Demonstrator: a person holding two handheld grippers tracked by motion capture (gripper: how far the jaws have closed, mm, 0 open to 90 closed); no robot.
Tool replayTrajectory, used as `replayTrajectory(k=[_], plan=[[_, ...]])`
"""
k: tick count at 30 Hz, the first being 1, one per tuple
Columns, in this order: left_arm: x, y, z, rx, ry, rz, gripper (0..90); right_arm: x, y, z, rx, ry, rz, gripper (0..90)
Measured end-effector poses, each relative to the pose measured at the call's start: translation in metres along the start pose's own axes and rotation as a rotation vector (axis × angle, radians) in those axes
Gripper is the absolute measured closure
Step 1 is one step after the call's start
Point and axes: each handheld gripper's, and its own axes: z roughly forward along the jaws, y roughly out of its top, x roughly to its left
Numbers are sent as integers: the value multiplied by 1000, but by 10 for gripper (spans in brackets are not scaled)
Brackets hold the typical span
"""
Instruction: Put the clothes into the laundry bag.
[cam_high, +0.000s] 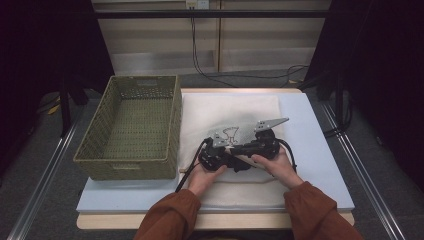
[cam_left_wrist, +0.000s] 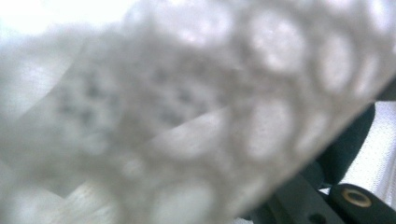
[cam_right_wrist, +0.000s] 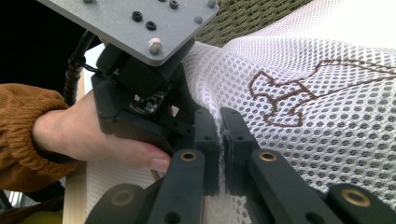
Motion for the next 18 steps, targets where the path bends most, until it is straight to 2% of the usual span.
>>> replayTrajectory(k=[3,5,6,7,8,9,11,13,16,18], plan=[[0,-1,-1,6,-19,-12,844,-1,0,0,4,2,-1,871],[-2,-1,-3,9,-23,7,810,-1,0,0,5,2,0,870],[-5,-1,-6,7,-18,31,761,-1,0,0,5,2,-2,867],[-6,-1,-8,4,-34,41,736,-1,0,0,6,5,-1,867],[-7,0,-9,1,-45,31,713,-1,0,0,3,5,-1,868],[-7,0,-11,20,-45,54,696,-2,0,-1,0,8,4,867],[-8,-1,-16,29,-54,55,656,-3,0,-2,-5,13,9,867],[-8,-1,-20,23,-65,61,608,-2,0,-1,-3,12,4,866],[-10,-1,-29,28,-91,91,551,-2,0,-2,-4,13,6,863],[-12,-2,-36,25,-94,101,544,-3,0,-2,-5,14,9,863]])
